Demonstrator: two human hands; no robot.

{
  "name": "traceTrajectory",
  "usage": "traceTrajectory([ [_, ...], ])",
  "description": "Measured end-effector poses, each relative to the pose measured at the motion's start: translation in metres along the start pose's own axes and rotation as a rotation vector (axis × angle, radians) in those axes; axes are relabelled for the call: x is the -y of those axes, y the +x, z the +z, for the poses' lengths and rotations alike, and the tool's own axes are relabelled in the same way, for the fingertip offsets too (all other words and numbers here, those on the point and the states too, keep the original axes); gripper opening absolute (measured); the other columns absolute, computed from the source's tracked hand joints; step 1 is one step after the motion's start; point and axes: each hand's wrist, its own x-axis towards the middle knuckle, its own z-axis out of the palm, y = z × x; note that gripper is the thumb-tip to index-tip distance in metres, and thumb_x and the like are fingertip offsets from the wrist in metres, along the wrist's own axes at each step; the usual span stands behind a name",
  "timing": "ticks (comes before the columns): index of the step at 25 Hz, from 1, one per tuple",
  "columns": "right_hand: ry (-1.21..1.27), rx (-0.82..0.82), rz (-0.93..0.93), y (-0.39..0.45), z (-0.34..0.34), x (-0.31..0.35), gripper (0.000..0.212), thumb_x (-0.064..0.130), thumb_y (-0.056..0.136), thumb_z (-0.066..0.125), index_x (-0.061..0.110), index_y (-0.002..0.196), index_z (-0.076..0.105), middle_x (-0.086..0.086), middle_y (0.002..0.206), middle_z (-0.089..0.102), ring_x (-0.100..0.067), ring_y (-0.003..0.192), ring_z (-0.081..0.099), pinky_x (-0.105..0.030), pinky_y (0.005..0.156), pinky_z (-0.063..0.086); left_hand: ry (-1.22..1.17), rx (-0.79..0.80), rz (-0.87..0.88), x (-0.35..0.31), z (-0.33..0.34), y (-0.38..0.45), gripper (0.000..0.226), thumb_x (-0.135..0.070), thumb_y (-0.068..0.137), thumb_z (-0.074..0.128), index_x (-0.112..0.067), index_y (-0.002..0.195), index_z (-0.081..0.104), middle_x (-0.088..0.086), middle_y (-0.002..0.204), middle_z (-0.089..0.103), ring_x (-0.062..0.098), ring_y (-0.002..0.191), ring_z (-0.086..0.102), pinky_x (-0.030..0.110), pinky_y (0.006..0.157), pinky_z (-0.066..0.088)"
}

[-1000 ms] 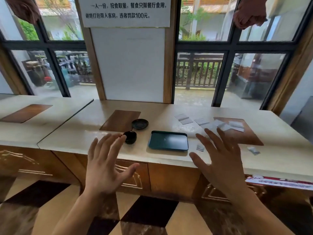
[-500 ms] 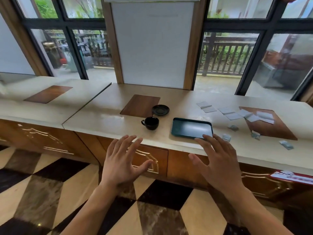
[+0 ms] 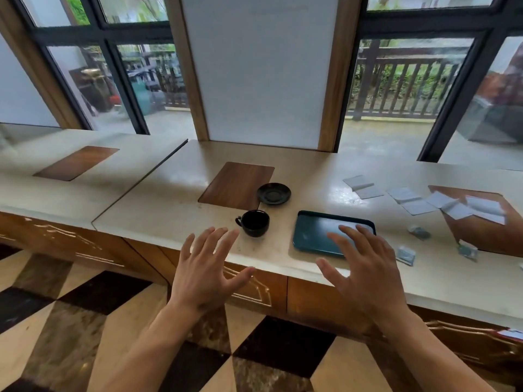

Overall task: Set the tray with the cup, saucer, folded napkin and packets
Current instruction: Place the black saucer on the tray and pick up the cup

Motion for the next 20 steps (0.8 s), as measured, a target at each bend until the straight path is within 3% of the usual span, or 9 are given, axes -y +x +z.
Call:
traceTrajectory([
  [11,0.03,0.099,-0.049,0.138,0.061,-0.073,0.061,0.066,0.086,0.039,0.028,0.13,0.055,0.001,0.135,0.055,-0.026,0.133,0.042,-0.05,0.106,0.036,0.041,0.057,-0.065,-0.002,0.064,0.145,0.084,-0.082,0.08,0.03,-0.028,0.143,0.037,-0.004,0.144,0.047,0.02,0.137,0.038,0.049,0.116,0.021],
  [20,-0.029,0.223,-0.021,0.232,0.135,-0.072,0.065,0.071,0.084,0.038,0.031,0.134,0.051,0.002,0.144,0.049,-0.025,0.139,0.036,-0.048,0.112,0.03,0.032,0.108,-0.043,0.069,0.115,0.245,0.084,-0.08,0.082,0.03,-0.031,0.15,0.028,-0.004,0.152,0.039,0.02,0.143,0.028,0.049,0.118,0.019],
])
